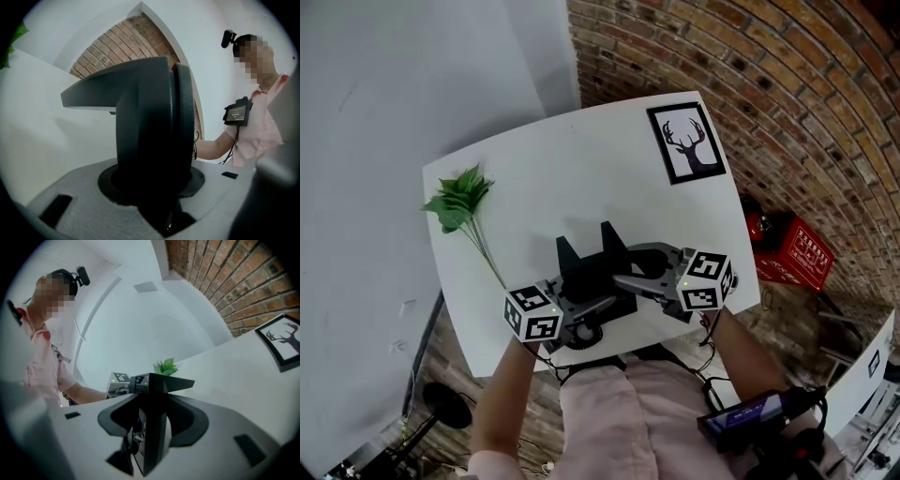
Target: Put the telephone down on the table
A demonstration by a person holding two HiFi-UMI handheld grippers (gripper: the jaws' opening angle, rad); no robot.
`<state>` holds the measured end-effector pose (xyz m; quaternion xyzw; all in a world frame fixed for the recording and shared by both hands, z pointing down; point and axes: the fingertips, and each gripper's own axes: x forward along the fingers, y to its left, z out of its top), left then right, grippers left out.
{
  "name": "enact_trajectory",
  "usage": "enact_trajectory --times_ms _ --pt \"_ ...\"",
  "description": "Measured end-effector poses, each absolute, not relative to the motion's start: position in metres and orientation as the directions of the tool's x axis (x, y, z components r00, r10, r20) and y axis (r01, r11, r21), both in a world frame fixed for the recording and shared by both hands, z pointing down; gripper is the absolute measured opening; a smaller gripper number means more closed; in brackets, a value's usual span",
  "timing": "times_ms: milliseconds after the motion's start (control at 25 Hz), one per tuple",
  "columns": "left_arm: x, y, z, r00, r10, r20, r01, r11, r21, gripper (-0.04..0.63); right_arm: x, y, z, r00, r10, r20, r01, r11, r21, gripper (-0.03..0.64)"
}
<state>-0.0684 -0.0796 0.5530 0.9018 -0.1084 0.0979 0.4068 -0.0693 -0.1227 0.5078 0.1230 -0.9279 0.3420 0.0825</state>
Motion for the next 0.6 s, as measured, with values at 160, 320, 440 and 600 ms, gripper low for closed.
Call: enact_trajectory --times_ms 160,320,440,600 --pt "-0.068 -0.083 0.557 0.959 -0.115 0.257 -0.271 -0.622 0.734 0.164 -0.069 -0.127 0.512 -0.956 -0.178 0.233 -0.288 0.722 -0.629 0.189" --pt "-0.069 -0.085 0.559 0.961 -0.106 0.254 -0.265 -0.601 0.754 0.164 -0.071 -0.13 0.515 -0.956 -0.176 0.236 -0.289 0.711 -0.641 0.189" --pt "-0.069 -0.087 0.562 0.96 -0.103 0.259 -0.268 -0.594 0.758 0.164 -0.07 -0.132 0.519 -0.955 -0.171 0.243 -0.291 0.706 -0.646 0.189" --pt "-0.069 -0.089 0.567 0.962 -0.099 0.253 -0.263 -0.572 0.777 0.164 -0.07 -0.136 0.524 -0.953 -0.171 0.249 -0.296 0.691 -0.66 0.189"
